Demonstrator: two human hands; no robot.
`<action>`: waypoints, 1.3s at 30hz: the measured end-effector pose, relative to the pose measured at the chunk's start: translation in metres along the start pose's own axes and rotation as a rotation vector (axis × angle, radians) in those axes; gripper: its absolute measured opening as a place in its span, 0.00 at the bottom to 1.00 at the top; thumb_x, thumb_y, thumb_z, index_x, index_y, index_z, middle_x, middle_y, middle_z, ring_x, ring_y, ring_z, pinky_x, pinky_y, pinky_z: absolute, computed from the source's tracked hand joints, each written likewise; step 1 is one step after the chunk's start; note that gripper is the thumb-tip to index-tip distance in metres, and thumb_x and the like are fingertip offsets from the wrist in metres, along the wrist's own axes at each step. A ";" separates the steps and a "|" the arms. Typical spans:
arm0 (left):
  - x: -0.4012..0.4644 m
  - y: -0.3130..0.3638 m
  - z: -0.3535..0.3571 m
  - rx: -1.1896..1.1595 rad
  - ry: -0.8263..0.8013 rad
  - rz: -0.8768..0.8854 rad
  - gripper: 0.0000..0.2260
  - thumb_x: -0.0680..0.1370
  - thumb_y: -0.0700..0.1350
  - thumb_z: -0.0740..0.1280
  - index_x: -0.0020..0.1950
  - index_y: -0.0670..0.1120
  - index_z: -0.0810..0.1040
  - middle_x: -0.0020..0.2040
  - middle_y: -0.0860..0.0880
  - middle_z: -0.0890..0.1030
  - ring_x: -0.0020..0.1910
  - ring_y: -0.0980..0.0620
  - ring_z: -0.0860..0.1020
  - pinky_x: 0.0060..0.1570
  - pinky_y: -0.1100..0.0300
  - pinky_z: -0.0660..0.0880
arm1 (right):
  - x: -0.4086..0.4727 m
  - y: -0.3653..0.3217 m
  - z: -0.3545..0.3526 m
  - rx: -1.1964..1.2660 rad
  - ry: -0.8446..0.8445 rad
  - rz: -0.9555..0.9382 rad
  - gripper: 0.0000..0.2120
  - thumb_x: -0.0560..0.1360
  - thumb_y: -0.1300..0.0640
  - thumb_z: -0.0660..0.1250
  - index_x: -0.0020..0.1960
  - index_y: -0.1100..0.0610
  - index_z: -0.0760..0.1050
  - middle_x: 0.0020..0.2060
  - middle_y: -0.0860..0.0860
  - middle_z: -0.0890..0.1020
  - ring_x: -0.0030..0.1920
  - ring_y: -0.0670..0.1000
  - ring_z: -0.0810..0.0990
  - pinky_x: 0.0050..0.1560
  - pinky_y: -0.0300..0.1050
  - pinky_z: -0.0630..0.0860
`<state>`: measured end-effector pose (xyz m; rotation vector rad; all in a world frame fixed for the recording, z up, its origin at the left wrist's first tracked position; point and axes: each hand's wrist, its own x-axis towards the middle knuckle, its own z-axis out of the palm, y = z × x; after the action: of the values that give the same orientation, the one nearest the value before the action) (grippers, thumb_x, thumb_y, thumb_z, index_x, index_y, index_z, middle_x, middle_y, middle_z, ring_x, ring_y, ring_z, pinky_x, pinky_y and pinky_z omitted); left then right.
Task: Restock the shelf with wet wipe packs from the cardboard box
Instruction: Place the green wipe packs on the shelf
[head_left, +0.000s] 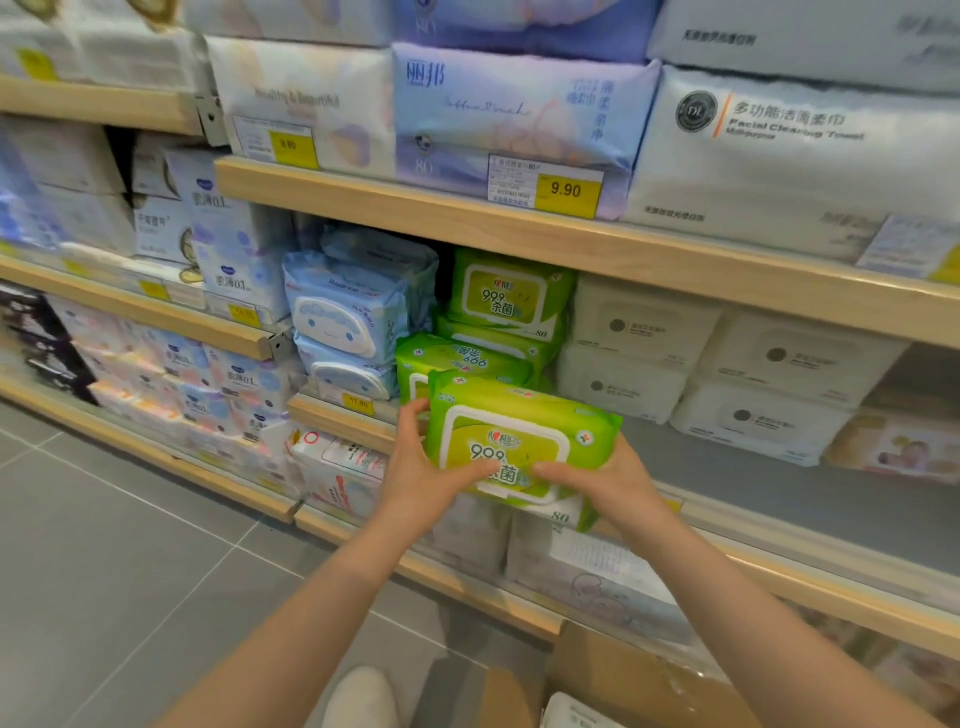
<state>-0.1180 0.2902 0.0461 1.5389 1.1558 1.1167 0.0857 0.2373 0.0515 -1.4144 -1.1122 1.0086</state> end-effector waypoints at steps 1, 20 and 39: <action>0.004 0.003 -0.003 0.002 -0.030 0.045 0.38 0.62 0.47 0.81 0.65 0.53 0.63 0.57 0.55 0.73 0.54 0.58 0.74 0.53 0.58 0.74 | 0.003 -0.003 -0.001 0.033 0.046 -0.014 0.42 0.50 0.52 0.83 0.62 0.54 0.72 0.50 0.49 0.84 0.48 0.48 0.84 0.48 0.46 0.81; 0.187 -0.017 -0.108 1.101 0.136 0.425 0.34 0.70 0.40 0.67 0.73 0.53 0.61 0.75 0.46 0.59 0.74 0.42 0.53 0.67 0.41 0.59 | 0.144 -0.043 0.033 -0.208 0.064 -0.124 0.33 0.61 0.56 0.80 0.63 0.55 0.73 0.52 0.48 0.83 0.47 0.42 0.82 0.48 0.40 0.80; 0.127 0.004 -0.087 0.958 0.174 0.309 0.35 0.73 0.41 0.68 0.76 0.41 0.54 0.74 0.40 0.59 0.72 0.40 0.57 0.62 0.42 0.68 | 0.096 -0.051 0.016 -0.327 0.067 -0.073 0.35 0.68 0.50 0.76 0.70 0.51 0.64 0.59 0.48 0.74 0.59 0.47 0.74 0.54 0.33 0.67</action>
<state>-0.1809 0.4245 0.0862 2.4411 1.7566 0.9325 0.0852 0.3369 0.0988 -1.6400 -1.3120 0.7450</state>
